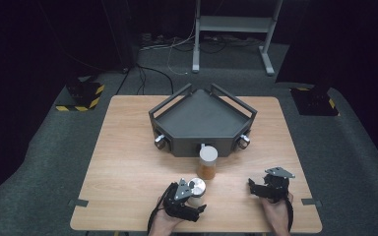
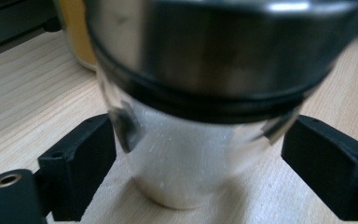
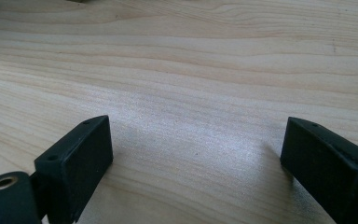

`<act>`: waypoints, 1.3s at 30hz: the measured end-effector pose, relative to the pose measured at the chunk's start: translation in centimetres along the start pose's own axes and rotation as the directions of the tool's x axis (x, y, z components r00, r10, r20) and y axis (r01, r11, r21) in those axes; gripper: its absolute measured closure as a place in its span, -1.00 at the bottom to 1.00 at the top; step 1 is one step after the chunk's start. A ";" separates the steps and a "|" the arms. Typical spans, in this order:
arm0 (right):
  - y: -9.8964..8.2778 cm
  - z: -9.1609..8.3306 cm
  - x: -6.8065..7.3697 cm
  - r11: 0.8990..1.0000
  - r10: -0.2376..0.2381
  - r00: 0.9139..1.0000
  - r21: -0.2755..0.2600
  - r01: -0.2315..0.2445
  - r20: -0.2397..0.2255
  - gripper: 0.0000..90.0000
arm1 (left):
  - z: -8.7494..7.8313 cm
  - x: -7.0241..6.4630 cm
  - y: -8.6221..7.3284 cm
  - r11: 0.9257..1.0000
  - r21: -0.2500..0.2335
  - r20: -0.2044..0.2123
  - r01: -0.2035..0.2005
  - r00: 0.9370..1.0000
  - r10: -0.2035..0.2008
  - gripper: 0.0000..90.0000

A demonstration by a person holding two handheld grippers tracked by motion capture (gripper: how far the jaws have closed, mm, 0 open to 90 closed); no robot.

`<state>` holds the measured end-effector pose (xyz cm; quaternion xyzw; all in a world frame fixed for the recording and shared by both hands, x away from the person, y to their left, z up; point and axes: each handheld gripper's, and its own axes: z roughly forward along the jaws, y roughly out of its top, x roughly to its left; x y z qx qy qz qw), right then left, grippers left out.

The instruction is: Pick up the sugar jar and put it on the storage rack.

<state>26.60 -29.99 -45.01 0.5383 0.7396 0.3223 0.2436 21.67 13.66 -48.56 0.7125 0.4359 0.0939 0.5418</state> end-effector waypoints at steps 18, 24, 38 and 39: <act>0.0 0.0 0.0 1.000 0.000 1.000 0.000 0.000 0.000 -0.80 | 0.6 -0.7 -0.1 0.999 -0.029 -0.032 -0.019 0.999 0.018 -0.48; 0.0 0.0 0.0 1.000 0.000 1.000 0.000 0.000 0.000 -0.80 | 0.6 -0.8 -0.1 0.999 -0.031 -0.041 -0.023 0.999 0.022 -0.41; 0.0 0.0 0.0 1.000 0.001 1.000 -0.002 -0.001 0.000 -0.78 | 0.5 -1.0 -0.2 0.999 -0.036 -0.053 -0.038 0.998 0.036 -0.32; 0.0 0.0 0.0 1.000 0.001 1.000 -0.002 -0.001 0.000 -0.78 | 0.5 -1.0 -0.2 0.999 -0.036 -0.054 -0.039 0.998 0.037 -0.32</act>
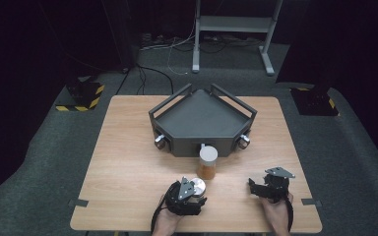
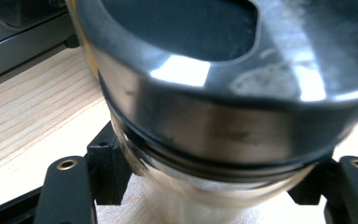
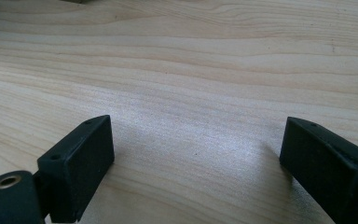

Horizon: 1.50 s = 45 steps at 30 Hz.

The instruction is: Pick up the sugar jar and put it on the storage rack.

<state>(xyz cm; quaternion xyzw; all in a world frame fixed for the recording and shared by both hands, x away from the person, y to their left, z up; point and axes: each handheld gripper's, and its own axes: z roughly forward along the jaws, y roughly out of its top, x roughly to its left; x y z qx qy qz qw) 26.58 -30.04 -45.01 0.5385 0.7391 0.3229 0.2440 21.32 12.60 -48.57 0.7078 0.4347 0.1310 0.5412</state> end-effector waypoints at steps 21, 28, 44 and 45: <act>0.0 0.0 0.0 1.000 0.000 1.000 0.000 0.000 0.000 -0.78 | -1.9 2.5 4.7 0.926 0.238 0.077 -0.294 0.956 0.284 -0.31; 0.0 0.0 0.0 1.000 -0.001 1.000 0.000 0.001 0.001 -0.78 | -2.8 3.0 5.6 0.932 0.236 0.071 -0.277 0.961 0.267 -0.31; 0.0 0.0 0.1 1.000 -0.001 1.000 -0.001 0.001 0.001 -0.77 | -4.3 4.2 10.4 0.942 0.222 0.032 -0.253 0.967 0.252 -0.31; 0.0 0.0 0.1 1.000 -0.001 1.000 -0.001 0.001 0.001 -0.77 | -4.4 4.3 10.7 0.944 0.217 0.028 -0.248 0.968 0.247 -0.31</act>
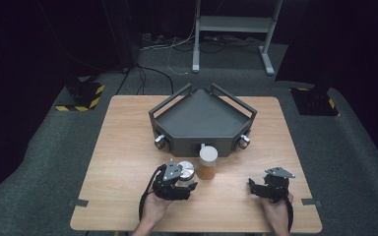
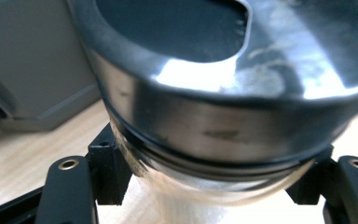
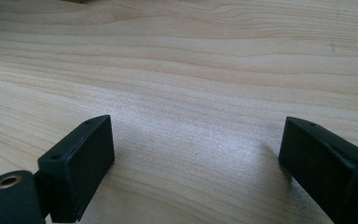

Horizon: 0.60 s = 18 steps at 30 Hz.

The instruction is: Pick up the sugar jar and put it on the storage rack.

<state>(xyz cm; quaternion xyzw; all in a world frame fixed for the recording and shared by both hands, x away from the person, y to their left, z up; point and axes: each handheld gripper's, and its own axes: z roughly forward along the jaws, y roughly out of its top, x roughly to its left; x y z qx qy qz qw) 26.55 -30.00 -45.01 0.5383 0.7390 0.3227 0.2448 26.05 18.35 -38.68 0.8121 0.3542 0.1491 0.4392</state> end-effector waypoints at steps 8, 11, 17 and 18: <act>0.0 0.0 0.0 1.000 0.000 1.000 0.000 0.000 0.000 -0.77 | -0.8 1.2 2.4 1.000 -0.008 -0.029 0.005 1.000 -0.005 -0.31; 0.0 0.0 0.0 1.000 0.000 1.000 0.000 0.000 0.000 -0.77 | -0.9 1.7 3.3 1.000 -0.010 -0.036 0.010 0.999 -0.010 -0.31; 0.0 0.0 0.0 1.000 0.000 1.000 0.000 0.000 0.000 -0.77 | -1.2 2.5 5.2 1.000 -0.015 -0.051 0.011 0.999 -0.011 -0.31; 0.0 0.0 0.0 1.000 0.000 1.000 0.000 0.000 0.000 -0.77 | -1.3 2.6 5.5 1.000 -0.017 -0.053 0.011 0.999 -0.012 -0.31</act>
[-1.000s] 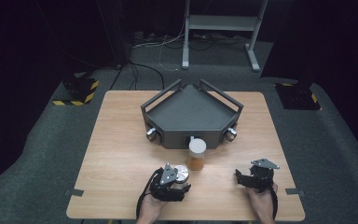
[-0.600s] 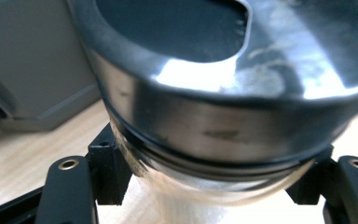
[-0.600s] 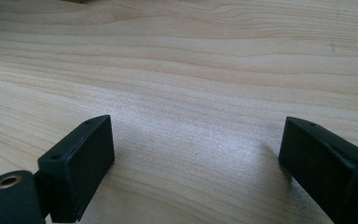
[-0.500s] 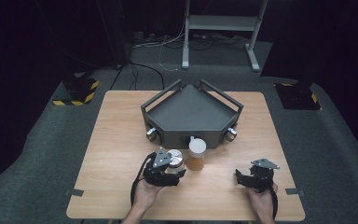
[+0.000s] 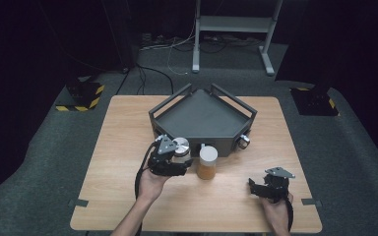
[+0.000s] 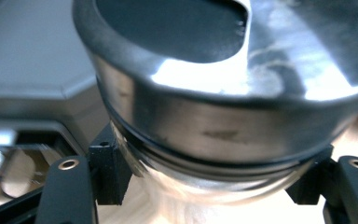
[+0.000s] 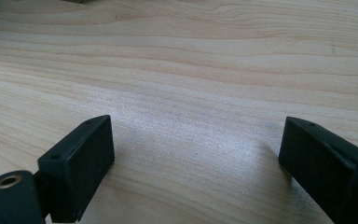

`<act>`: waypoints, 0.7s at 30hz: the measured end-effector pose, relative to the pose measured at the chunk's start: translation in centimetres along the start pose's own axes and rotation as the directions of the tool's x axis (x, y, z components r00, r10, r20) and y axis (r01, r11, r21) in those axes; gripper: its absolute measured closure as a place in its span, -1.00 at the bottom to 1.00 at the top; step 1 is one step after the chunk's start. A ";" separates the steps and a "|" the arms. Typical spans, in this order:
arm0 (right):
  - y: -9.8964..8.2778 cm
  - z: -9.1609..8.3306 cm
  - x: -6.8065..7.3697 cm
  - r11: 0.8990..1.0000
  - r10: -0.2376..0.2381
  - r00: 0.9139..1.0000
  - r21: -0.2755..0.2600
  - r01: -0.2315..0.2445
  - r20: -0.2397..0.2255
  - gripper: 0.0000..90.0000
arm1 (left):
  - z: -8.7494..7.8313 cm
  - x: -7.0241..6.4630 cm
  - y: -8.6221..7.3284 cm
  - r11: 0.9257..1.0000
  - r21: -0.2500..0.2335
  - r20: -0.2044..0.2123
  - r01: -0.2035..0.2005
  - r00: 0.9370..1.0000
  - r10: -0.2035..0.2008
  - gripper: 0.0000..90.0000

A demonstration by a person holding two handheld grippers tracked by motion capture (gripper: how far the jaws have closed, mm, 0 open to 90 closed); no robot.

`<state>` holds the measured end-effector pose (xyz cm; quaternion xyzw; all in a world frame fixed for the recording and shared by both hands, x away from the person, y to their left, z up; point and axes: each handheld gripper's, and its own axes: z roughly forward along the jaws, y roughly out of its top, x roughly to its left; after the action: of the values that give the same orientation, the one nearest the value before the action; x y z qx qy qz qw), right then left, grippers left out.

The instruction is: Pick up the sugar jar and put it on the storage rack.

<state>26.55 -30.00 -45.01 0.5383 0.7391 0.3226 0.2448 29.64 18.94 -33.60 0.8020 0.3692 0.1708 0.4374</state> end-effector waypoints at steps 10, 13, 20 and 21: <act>0.0 0.0 0.0 1.000 0.000 1.000 0.000 0.000 0.000 -0.77 | 0.4 1.0 3.5 1.000 -0.010 -0.031 0.014 0.999 -0.014 -0.31; 0.0 0.0 0.0 1.000 0.000 1.000 0.000 0.000 0.000 -0.77 | 0.7 1.0 4.6 1.000 -0.007 -0.045 0.009 0.999 -0.009 -0.31; 0.0 0.0 0.0 1.000 0.000 1.000 0.000 0.000 0.000 -0.77 | 1.7 1.5 6.4 1.000 -0.003 -0.074 0.010 0.997 -0.011 -0.31; 0.0 0.0 0.0 1.000 0.000 1.000 0.000 0.000 0.000 -0.77 | 1.8 1.5 6.6 1.000 -0.003 -0.078 0.013 0.997 -0.014 -0.31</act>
<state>26.55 -30.00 -45.01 0.5381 0.7392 0.3226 0.2449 34.69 16.76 -29.19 0.7917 0.3912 0.1994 0.4248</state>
